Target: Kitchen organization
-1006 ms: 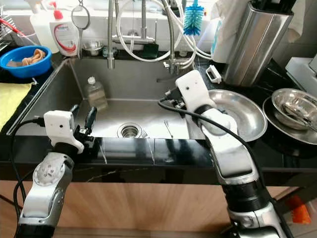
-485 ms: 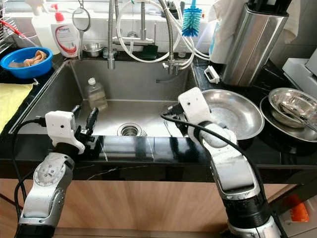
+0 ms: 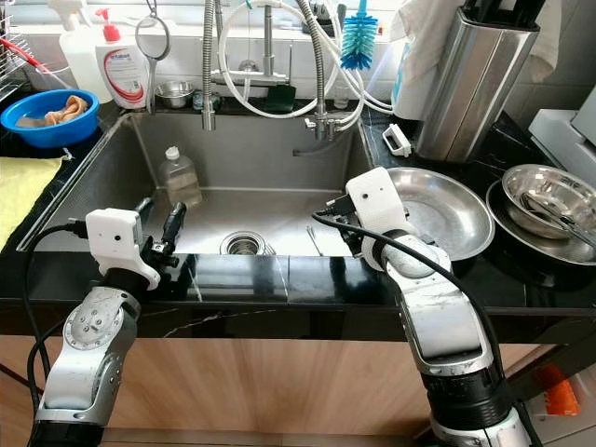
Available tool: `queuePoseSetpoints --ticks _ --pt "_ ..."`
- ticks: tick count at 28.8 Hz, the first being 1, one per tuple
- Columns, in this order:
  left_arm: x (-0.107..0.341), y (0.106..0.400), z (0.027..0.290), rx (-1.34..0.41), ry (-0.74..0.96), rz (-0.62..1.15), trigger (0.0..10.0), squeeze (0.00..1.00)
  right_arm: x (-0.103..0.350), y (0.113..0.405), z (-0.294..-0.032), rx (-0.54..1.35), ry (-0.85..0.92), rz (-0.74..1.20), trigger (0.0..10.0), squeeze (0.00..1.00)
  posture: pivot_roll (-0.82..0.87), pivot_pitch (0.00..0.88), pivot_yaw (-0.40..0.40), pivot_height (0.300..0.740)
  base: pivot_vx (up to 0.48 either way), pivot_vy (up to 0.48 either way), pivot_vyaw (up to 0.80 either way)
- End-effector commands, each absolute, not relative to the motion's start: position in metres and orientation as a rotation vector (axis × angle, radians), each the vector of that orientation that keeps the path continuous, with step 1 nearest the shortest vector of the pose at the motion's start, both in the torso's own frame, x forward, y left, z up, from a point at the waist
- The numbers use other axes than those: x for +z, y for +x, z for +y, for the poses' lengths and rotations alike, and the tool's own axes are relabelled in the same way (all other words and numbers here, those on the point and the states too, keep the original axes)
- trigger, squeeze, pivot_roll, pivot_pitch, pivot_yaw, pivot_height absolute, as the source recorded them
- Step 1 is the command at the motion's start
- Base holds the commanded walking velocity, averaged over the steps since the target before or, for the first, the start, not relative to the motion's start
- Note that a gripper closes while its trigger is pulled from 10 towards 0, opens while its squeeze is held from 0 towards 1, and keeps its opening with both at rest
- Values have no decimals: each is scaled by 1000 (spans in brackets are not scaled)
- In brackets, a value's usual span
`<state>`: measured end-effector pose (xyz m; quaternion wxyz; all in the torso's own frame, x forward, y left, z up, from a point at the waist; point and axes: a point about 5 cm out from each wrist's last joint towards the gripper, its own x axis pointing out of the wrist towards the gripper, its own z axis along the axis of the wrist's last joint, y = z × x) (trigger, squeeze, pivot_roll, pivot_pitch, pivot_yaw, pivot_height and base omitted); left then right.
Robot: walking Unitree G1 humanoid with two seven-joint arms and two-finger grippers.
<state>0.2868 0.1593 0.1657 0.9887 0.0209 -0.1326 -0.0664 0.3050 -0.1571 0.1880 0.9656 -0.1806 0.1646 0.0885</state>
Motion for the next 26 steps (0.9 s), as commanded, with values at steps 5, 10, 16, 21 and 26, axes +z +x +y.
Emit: queuePoseSetpoints --ticks 5,10,16,21,26 --pt "162 288 156 -157 34 -243 10000 0 182 305 -167 124 -369 369 10000 0 -111 8 -41 706 0 0 0" --pt "162 287 158 -152 35 -242 10000 0 181 306 -167 124 -365 367 0 0 -109 15 -45 706 0 0 0" --pt "161 287 157 -150 34 -239 10000 0 182 308 -165 125 -361 358 0 0 -108 20 -45 706 0 0 0" --pt "161 288 158 -146 35 -240 10000 0 182 309 -162 137 -347 356 0 0 -106 25 -45 706 0 0 0" --pt "160 286 158 -147 36 -239 10000 0 183 309 -161 141 -342 347 0 0 -102 4 -45 706 0 0 0"
